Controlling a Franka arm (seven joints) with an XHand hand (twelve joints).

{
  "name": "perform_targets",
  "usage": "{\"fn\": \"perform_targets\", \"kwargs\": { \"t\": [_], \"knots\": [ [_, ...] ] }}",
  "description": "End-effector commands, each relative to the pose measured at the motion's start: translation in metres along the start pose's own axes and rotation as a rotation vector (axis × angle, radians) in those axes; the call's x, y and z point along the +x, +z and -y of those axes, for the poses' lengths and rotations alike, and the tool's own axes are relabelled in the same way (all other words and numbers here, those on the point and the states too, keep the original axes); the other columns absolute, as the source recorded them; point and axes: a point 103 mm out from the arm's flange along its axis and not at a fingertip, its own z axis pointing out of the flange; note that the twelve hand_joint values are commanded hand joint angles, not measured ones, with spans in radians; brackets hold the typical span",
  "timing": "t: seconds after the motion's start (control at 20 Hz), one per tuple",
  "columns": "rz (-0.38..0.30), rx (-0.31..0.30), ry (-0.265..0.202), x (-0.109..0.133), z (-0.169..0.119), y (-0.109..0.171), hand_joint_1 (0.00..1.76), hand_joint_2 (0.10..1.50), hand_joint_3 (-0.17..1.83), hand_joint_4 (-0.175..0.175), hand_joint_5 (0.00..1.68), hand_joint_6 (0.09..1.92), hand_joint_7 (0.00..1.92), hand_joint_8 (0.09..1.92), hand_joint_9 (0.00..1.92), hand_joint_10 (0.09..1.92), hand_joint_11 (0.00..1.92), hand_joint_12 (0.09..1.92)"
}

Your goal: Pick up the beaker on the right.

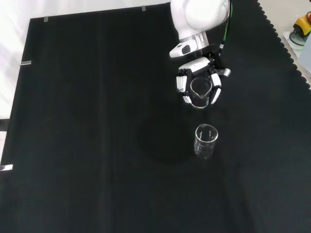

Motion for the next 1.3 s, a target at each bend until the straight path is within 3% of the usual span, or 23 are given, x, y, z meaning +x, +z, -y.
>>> {"fn": "perform_targets", "kwargs": {
  "t": [0.05,0.35,1.3],
  "knots": [
    [0.023,0.013,0.001,0.004,-0.001,0.000,1.32,0.49,0.95,-0.175,1.25,0.81,1.33,0.76,1.68,0.64,1.38,0.74],
    [0.046,0.025,0.002,0.012,-0.007,0.006,1.32,0.50,0.96,-0.175,1.23,0.85,1.31,0.82,1.66,0.70,1.37,0.74],
    [0.134,0.011,0.017,0.032,-0.002,-0.015,1.32,0.50,0.98,-0.175,1.21,0.90,1.29,0.86,1.65,0.74,1.36,0.75]
  ]
}}
